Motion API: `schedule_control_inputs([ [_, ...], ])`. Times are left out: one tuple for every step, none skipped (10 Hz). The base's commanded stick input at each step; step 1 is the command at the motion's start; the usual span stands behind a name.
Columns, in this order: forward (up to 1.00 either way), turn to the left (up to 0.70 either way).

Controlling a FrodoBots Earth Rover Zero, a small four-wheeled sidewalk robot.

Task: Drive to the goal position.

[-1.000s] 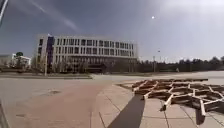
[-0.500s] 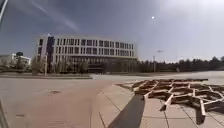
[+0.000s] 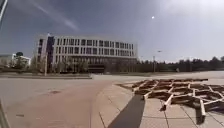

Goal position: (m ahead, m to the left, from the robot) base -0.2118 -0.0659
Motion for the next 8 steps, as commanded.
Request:
schedule_control_inputs([
  [0.05,0.0],
  [0.05,0.0],
  [0.05,0.0],
  [0.05,0.0],
  [0.05,0.0],
  [0.05,0.0],
  [0.05,0.0],
  [0.05,0.0],
])
